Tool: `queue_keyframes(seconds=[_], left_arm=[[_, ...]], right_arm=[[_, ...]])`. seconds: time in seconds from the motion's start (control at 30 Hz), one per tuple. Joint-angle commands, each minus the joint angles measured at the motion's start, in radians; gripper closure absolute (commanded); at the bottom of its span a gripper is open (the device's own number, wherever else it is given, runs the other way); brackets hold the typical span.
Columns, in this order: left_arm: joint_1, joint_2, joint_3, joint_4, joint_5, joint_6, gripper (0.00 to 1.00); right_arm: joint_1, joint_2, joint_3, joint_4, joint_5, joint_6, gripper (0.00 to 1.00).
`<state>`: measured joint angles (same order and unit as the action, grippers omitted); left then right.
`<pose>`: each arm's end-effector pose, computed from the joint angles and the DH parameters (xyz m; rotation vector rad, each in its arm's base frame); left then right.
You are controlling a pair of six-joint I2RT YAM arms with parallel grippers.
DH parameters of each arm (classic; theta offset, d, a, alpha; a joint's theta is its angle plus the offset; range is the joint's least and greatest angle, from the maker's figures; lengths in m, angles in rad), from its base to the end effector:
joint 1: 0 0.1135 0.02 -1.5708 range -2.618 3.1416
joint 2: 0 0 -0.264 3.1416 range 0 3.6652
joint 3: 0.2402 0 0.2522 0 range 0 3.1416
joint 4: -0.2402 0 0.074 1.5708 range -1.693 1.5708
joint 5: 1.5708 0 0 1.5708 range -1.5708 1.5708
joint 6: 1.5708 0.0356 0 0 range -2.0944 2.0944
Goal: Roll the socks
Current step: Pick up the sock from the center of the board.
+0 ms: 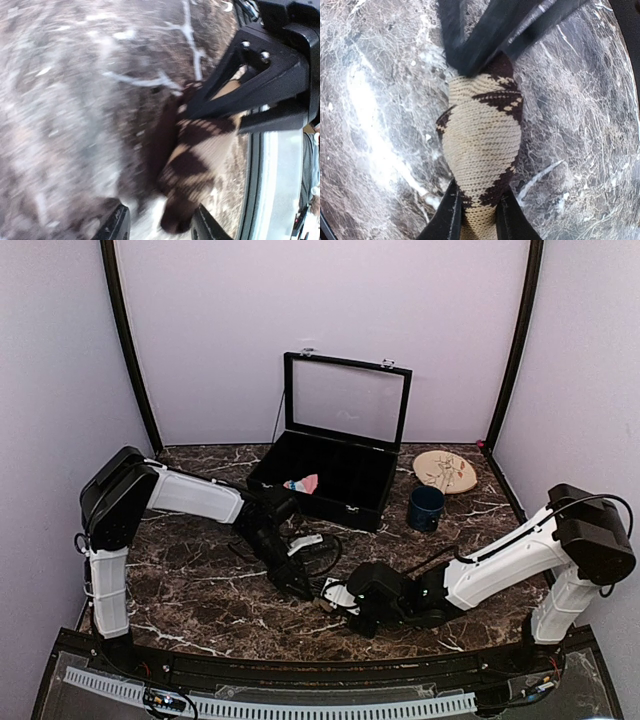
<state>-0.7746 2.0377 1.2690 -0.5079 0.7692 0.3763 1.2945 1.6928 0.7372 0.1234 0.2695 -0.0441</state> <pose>0.2582 -0.2873 0.1268 1.6504 2.2383 -1.1828 0.0952 0.3009 0.1300 -1.3778 1.9428 0.2773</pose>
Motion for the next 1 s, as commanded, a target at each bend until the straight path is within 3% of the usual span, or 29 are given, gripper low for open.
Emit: queue_keyframes(seconds=[0.0, 0.47, 0.83, 0.97], left_arm=[[0.056, -0.021, -0.038, -0.049, -0.138, -0.016, 0.57], [0.152, -0.14, -0.073, -0.005, -0.175, -0.049, 0.57], [0.295, -0.377, -0.14, 0.208, -0.406, -0.193, 0.56], [0.326, -0.434, -0.147, 0.294, -0.508, -0.242, 0.51]], right_arm=[[-0.005, -0.022, -0.031, -0.059, 0.002, 0.02, 0.92], [-0.007, -0.022, -0.025, -0.096, -0.039, 0.063, 0.96], [-0.077, -0.109, -0.025, -0.098, -0.063, 0.166, 1.0], [-0.115, -0.159, -0.009, -0.11, -0.077, 0.187, 1.0]])
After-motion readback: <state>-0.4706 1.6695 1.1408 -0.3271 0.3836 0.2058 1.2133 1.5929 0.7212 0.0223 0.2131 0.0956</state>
